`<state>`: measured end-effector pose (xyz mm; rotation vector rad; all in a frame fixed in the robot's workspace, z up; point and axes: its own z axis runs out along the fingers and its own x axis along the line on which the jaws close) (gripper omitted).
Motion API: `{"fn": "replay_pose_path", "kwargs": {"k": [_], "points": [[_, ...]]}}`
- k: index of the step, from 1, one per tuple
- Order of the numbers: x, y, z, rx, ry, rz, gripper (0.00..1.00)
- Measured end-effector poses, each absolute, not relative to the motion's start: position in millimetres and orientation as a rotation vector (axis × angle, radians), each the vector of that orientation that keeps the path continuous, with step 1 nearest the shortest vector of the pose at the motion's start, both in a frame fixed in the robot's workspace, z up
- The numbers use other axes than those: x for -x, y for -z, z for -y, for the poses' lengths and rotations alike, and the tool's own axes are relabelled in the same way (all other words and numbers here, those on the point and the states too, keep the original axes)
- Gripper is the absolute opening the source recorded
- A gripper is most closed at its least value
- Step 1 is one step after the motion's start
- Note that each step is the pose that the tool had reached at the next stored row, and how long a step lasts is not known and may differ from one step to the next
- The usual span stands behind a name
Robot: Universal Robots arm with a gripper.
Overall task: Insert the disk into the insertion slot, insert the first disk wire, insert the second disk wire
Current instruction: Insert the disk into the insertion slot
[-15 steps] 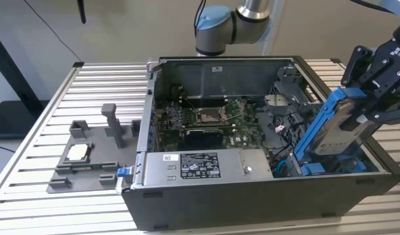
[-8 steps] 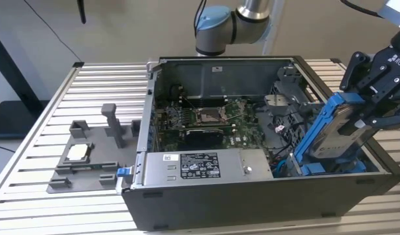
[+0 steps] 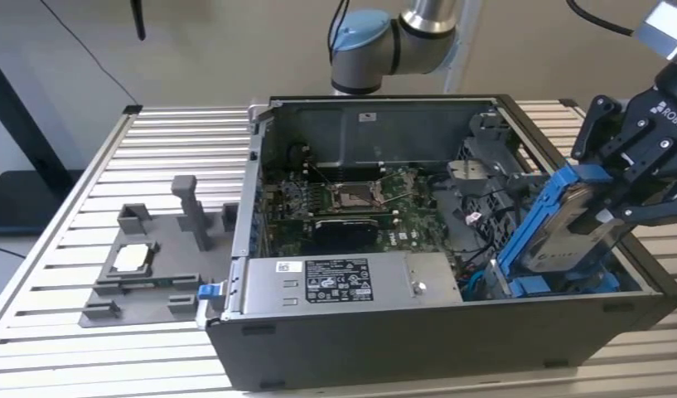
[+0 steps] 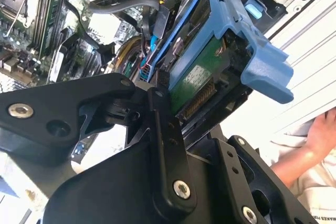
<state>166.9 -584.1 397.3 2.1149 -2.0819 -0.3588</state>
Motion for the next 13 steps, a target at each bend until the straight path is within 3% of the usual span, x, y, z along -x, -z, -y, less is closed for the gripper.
{"fn": "replay_pose_path", "kwargs": {"k": [4, 5, 13], "points": [[-166.9, -397.4, 584.1, -2.114, 0.357, 2.081, 0.33], [-166.9, -397.4, 584.0, -2.114, 0.357, 2.081, 0.40], [-166.9, -397.4, 583.8, -2.114, 0.356, 2.082, 0.40]]}}
